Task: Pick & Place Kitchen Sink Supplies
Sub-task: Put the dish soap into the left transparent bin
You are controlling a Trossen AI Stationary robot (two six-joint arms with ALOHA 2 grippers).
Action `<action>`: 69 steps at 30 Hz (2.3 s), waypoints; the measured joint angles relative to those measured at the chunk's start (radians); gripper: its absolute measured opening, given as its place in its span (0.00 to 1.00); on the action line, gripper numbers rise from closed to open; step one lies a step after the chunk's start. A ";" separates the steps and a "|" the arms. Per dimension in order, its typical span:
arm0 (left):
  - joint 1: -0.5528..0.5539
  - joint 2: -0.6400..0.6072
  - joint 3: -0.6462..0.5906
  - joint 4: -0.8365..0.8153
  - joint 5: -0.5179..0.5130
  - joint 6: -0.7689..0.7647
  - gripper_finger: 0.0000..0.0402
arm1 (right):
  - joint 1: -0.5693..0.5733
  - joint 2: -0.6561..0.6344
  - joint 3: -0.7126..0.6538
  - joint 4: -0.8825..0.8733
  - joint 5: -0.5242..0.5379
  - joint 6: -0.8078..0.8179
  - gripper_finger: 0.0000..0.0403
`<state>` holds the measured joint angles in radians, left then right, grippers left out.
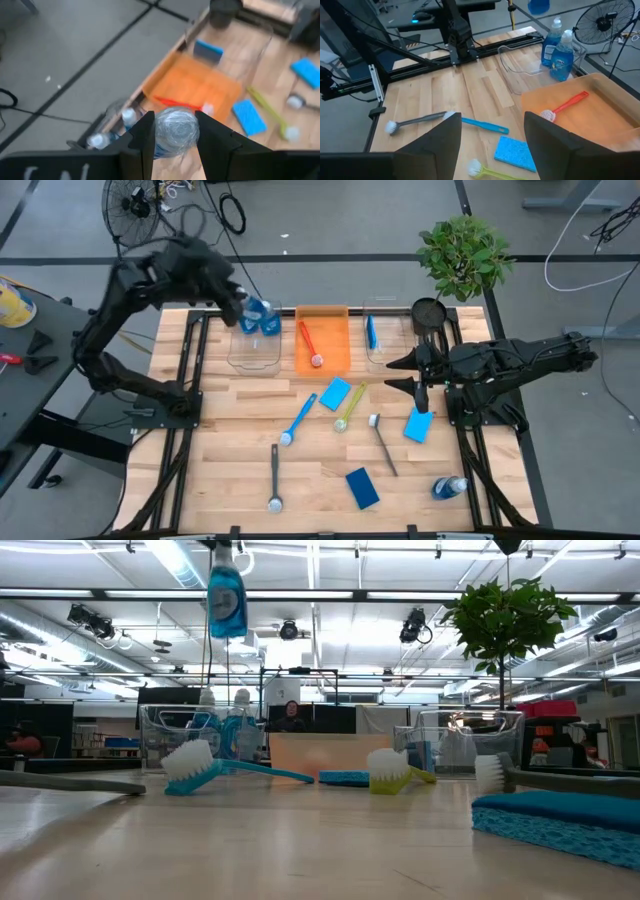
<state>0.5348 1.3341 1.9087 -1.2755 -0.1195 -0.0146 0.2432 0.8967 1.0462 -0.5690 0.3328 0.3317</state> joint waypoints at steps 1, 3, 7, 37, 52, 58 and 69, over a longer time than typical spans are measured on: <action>0.000 -0.014 -0.040 0.011 -0.001 -0.001 0.30 | 0.000 0.000 0.000 0.000 0.000 0.000 0.54; -0.002 -0.057 -0.128 0.041 -0.001 -0.004 0.30 | 0.000 0.000 0.000 0.000 0.000 0.000 0.54; -0.007 -0.154 -0.321 0.160 -0.001 -0.033 0.30 | 0.000 0.000 0.000 0.000 0.000 0.000 0.54; 0.140 -0.315 -1.017 0.574 -0.010 -0.015 0.30 | -0.007 0.002 0.001 0.000 0.052 0.079 0.54; 0.290 -0.313 -1.018 0.582 0.065 -0.086 0.30 | -0.057 0.002 0.001 0.000 0.052 0.079 0.54; 0.299 -0.313 -1.018 0.588 0.071 -0.164 0.30 | -0.073 0.002 0.001 0.000 0.052 0.079 0.54; 0.296 -0.287 -1.019 0.596 0.194 0.005 0.30 | -0.087 0.002 0.001 0.000 0.052 0.079 0.54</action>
<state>0.8310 1.0467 0.8898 -0.6800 0.0743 -0.0093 0.1562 0.8986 1.0470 -0.5690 0.3851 0.4106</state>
